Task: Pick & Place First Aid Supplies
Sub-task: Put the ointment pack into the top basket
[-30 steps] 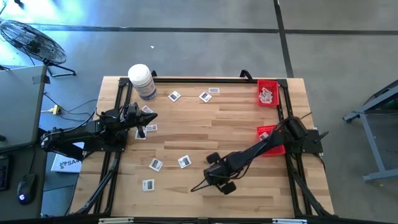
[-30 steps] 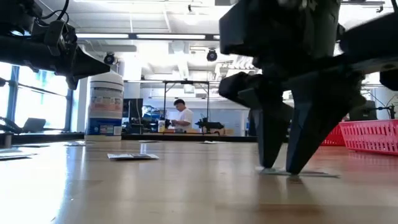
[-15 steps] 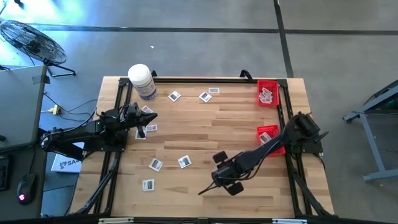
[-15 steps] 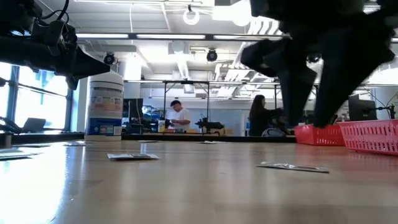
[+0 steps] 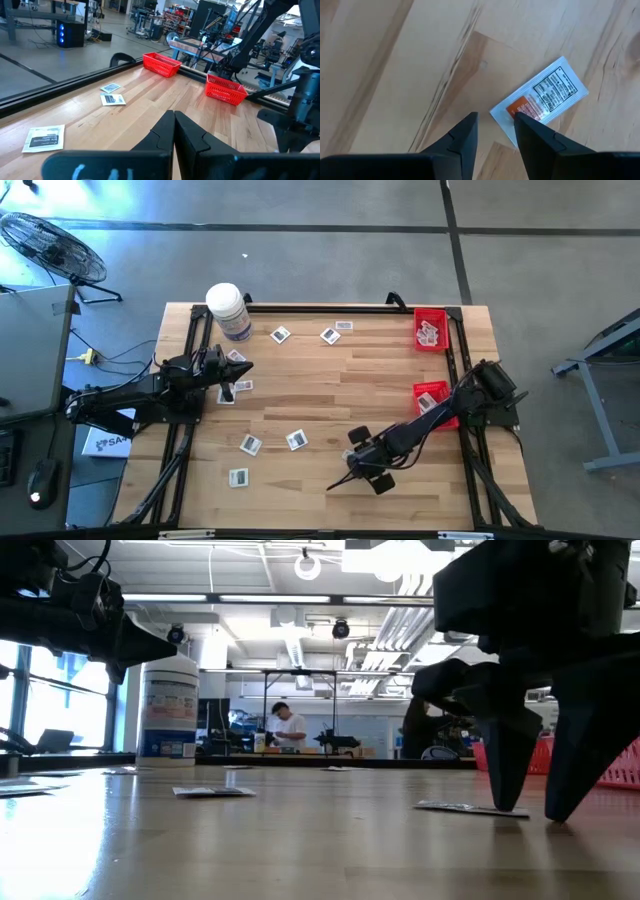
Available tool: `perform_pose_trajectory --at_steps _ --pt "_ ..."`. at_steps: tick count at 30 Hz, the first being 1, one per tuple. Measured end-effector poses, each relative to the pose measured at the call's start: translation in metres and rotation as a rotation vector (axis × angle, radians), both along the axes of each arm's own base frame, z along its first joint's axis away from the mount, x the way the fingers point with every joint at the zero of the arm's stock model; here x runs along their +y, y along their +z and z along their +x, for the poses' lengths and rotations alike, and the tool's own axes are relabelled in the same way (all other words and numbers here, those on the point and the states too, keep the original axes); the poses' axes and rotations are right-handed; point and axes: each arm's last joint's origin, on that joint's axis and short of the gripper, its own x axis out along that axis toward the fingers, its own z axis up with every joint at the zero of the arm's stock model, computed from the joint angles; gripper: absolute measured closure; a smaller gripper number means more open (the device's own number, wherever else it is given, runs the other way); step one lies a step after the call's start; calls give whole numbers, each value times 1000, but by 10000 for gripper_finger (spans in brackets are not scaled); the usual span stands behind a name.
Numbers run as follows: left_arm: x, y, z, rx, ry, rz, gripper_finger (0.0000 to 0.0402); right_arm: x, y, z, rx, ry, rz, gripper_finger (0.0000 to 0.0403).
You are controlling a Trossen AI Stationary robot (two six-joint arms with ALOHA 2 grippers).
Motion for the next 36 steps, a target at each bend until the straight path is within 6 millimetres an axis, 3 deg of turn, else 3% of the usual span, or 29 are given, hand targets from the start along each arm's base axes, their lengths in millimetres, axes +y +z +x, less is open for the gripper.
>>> perform_pose_trajectory --at_steps 5,19,29,36 --pt "0 0 0 0 0 0 401 -4 -8 -3 -20 11 0 299" --pt "0 0 0 0 0 0 401 -12 -19 -7 -42 -31 -41 399" --pt "0 0 0 0 0 0 401 -11 -12 -4 -56 -3 -48 398" --pt "0 0 0 0 0 0 401 -7 2 2 -78 61 -20 344"
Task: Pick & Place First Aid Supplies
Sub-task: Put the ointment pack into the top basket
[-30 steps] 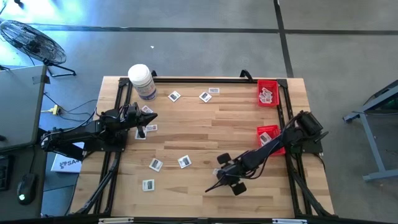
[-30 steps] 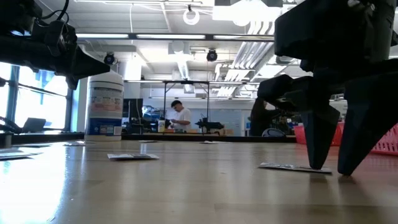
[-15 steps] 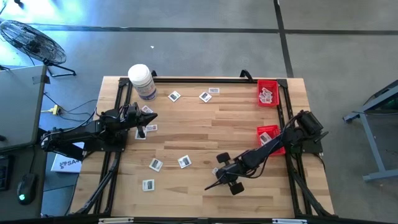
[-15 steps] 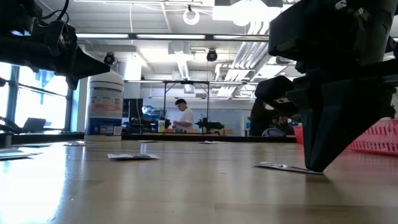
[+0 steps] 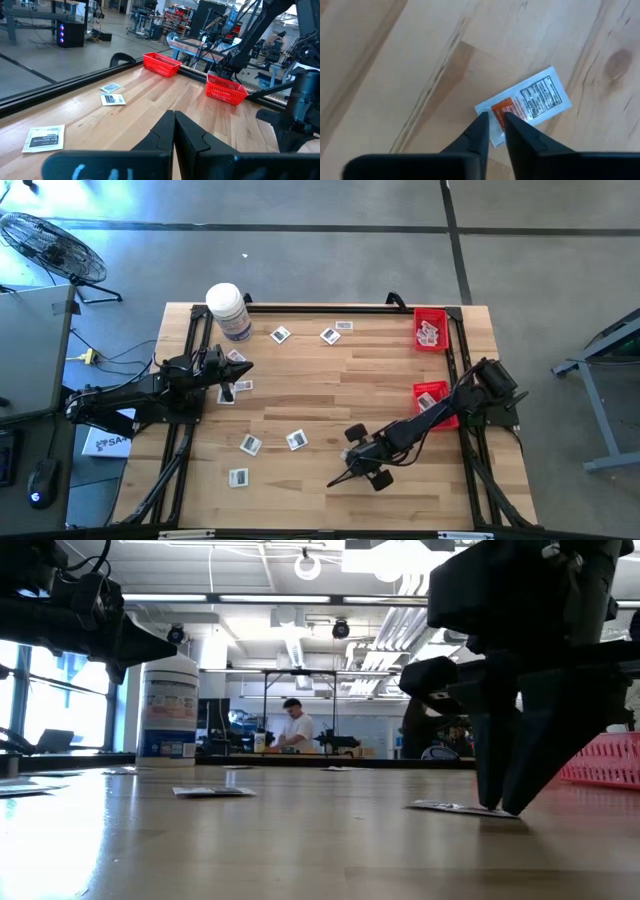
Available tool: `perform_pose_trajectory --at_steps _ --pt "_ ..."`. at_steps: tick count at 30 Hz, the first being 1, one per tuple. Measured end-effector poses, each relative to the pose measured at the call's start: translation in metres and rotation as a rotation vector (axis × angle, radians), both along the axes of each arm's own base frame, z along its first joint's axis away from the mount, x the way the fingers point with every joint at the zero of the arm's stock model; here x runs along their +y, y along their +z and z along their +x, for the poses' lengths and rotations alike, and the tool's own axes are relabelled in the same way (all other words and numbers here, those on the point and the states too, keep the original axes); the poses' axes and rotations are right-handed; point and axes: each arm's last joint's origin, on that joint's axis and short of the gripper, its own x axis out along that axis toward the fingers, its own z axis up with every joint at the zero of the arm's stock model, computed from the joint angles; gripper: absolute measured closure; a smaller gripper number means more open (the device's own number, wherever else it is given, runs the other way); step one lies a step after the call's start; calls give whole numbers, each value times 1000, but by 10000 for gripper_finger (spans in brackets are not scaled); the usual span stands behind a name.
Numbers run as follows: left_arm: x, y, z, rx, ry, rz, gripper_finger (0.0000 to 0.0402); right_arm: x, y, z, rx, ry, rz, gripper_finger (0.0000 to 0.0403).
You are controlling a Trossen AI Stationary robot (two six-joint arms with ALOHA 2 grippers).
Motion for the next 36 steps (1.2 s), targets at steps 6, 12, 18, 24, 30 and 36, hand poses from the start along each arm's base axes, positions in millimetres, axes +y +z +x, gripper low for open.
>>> perform_pose_trajectory --at_steps 6,12,18,24,30,36 --pt "0 0 0 0 0 0 401 2 3 2 -21 -4 26 302" --pt "0 0 0 0 0 0 401 1 5 5 -60 -61 12 295" --pt "0 0 0 0 0 0 401 -2 5 6 -33 -307 95 273" --pt "0 0 0 0 0 0 401 -1 7 7 -89 -406 70 213" --pt "0 0 0 0 0 0 401 -1 4 14 -121 -462 119 196" --pt "0 0 0 0 0 0 401 4 -4 13 -117 -505 118 227"
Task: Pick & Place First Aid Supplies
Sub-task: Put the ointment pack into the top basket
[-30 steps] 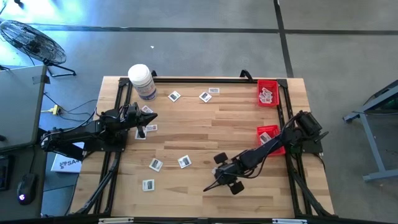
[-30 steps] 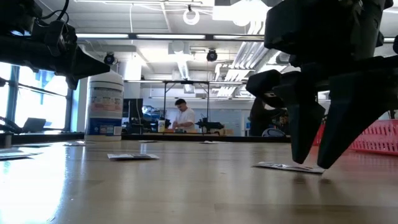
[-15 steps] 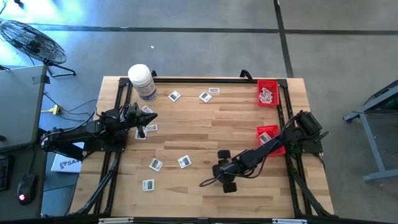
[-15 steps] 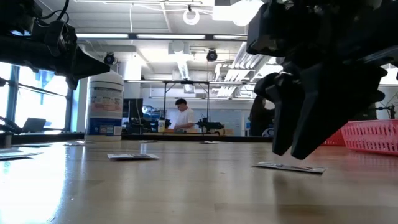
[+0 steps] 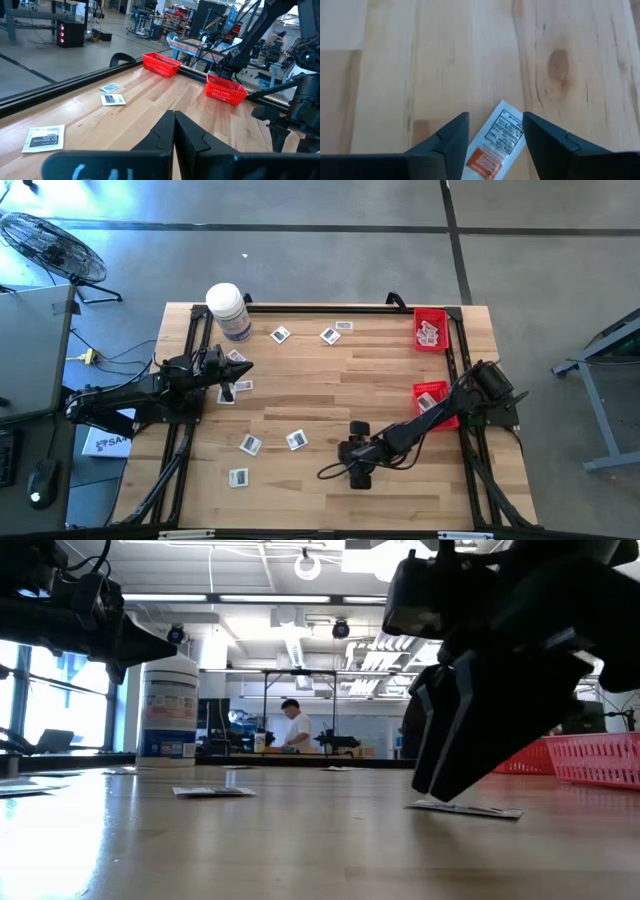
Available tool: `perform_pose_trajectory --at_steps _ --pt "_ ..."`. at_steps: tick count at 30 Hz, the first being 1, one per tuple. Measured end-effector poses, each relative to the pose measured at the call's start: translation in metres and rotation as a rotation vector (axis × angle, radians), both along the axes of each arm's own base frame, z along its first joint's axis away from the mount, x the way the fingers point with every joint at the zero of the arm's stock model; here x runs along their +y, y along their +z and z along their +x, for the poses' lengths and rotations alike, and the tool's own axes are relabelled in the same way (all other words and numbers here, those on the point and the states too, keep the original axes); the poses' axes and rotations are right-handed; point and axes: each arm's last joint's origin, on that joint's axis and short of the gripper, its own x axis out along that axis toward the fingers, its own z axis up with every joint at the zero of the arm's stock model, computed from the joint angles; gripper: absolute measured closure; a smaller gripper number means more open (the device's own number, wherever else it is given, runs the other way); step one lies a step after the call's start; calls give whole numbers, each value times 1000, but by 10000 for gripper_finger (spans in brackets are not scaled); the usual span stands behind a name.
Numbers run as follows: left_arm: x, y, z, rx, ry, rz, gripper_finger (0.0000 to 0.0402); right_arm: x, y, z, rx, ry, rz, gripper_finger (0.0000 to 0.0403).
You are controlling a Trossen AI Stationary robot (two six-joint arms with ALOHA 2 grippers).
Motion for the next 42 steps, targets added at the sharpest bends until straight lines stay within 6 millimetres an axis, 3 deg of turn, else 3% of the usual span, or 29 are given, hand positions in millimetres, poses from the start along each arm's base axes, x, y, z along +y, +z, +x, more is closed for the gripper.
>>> perform_pose_trajectory --at_steps 17,34,42 --pt "0 0 0 0 0 0 401 -5 -30 2 95 84 -115 310" --pt "0 0 0 0 -1 0 401 -5 -31 1 100 151 -147 396" --pt "0 0 0 0 0 0 401 -5 -22 1 60 141 -134 402"
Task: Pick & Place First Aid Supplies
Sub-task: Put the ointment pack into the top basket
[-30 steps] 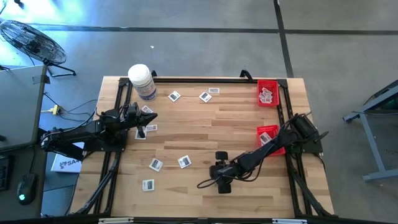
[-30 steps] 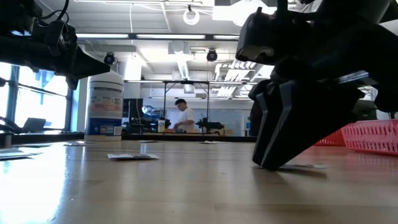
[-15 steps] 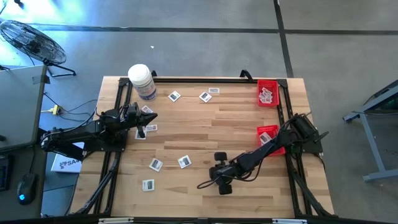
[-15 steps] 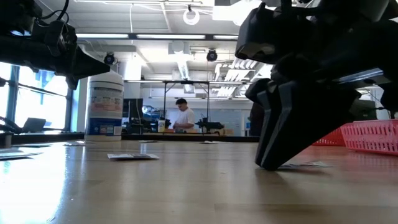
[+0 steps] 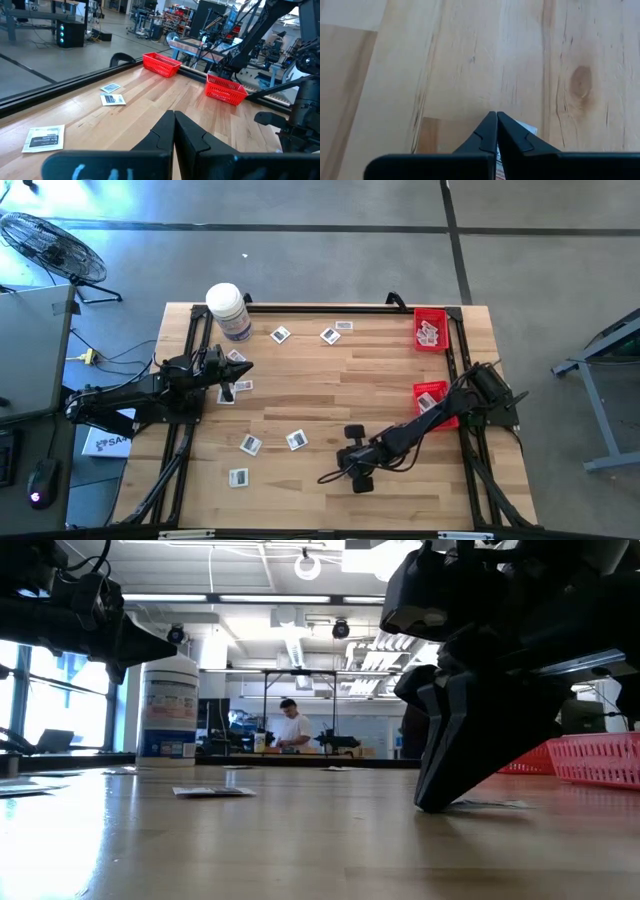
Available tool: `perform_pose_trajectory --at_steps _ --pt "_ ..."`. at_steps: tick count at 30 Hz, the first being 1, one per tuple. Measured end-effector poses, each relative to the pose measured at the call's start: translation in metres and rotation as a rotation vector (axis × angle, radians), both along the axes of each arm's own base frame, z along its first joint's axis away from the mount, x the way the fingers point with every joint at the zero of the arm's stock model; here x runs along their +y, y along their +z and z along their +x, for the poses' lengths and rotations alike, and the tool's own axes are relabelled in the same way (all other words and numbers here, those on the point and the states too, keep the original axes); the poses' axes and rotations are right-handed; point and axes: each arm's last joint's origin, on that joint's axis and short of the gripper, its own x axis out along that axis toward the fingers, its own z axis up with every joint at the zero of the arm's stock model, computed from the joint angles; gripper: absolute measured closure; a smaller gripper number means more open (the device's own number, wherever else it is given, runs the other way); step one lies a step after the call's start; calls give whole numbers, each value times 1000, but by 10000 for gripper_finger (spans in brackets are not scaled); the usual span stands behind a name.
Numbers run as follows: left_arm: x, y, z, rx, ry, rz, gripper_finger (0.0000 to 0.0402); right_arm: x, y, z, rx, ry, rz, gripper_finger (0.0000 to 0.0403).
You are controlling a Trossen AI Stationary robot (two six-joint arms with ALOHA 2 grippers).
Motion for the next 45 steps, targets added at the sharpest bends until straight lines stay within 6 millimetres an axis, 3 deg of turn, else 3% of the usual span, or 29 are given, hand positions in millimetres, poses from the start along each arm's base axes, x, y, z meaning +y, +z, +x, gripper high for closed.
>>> perform_pose_trajectory --at_steps 12,18,23,29,34,38,45 --pt "0 0 0 0 -1 0 401 -7 49 -7 -107 -70 60 403" --pt "0 0 0 0 -1 0 401 -34 82 -20 -109 -224 17 403" --pt "0 0 0 0 0 0 401 -85 110 -45 -53 -446 -99 403" --pt "0 0 0 -1 0 0 401 -169 122 -102 1 -770 -184 403" --pt "0 0 0 0 -1 0 401 -239 116 -148 111 -966 -355 403" --pt "0 0 0 0 0 0 401 -285 108 -164 146 -1040 -401 403" --pt "0 0 0 0 0 0 401 -332 87 -187 139 -1100 -350 403"
